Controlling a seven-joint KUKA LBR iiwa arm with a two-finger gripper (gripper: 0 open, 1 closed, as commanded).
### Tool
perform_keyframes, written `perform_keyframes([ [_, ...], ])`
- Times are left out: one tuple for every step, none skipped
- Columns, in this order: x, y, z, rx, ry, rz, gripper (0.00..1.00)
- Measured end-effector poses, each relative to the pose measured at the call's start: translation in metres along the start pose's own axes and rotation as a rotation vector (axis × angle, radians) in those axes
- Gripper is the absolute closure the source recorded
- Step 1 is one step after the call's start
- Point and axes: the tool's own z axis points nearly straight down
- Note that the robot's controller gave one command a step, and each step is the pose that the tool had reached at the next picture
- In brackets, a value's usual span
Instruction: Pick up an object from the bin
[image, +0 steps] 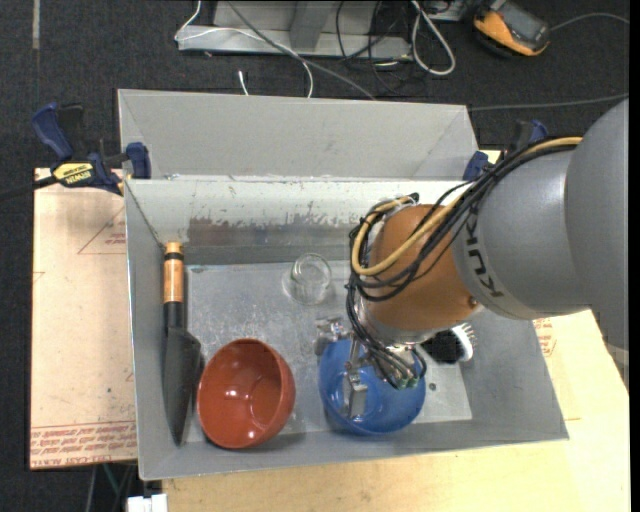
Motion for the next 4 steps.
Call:
perform_keyframes([
  [-0.001, 0.067, 0.020, 0.006, -0.017, -0.186, 0.00],
  [-0.009, 0.121, 0.024, 0.003, -0.023, -0.205, 0.00],
  [0.000, 0.125, 0.021, 0.012, -0.055, -0.273, 0.00],
  [-0.011, 0.166, 0.021, 0.018, -0.045, -0.389, 1.00],
])
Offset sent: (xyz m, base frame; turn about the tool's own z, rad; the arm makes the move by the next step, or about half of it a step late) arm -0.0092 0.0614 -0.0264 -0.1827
